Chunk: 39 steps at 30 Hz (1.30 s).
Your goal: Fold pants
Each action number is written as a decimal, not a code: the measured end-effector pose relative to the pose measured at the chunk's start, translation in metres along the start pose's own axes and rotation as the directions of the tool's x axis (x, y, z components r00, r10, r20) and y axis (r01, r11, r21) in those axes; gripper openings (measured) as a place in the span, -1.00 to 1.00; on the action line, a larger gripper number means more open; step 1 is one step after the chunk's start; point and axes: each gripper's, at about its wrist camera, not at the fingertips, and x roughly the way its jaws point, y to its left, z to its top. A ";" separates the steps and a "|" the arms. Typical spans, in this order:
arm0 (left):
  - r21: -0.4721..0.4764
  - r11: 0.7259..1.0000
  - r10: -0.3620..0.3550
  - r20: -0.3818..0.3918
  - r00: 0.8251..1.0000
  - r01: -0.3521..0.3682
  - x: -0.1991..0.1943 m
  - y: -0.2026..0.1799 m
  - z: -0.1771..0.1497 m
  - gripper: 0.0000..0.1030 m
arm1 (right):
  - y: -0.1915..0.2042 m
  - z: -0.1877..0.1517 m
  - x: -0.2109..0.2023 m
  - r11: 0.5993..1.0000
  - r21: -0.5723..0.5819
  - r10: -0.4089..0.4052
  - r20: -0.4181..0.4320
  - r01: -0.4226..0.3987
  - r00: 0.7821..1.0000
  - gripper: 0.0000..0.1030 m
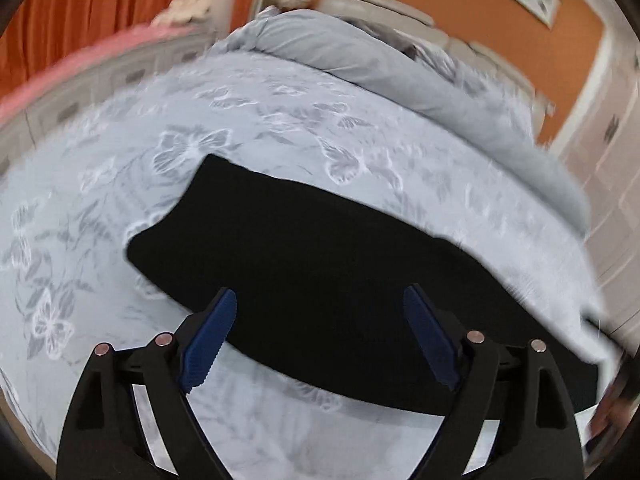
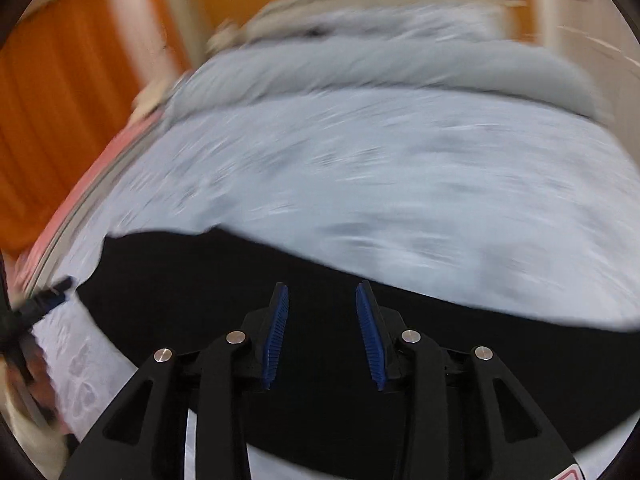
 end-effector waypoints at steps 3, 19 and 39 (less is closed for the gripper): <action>0.126 0.989 0.074 0.000 0.997 -0.074 0.026 -0.020 -0.023 0.53 | 0.056 0.033 0.069 0.997 -0.077 0.002 -0.078 -0.008 0.997 -0.31; 0.205 0.977 0.088 -0.118 0.989 -0.062 0.058 -0.029 -0.041 0.44 | 0.134 0.055 0.183 0.949 -0.292 -0.164 -0.143 0.116 0.976 -0.92; 0.216 0.974 0.098 -0.107 0.989 -0.073 0.056 -0.038 -0.046 0.46 | 0.065 0.038 0.129 0.992 -0.021 -0.126 -0.016 0.126 0.992 -0.86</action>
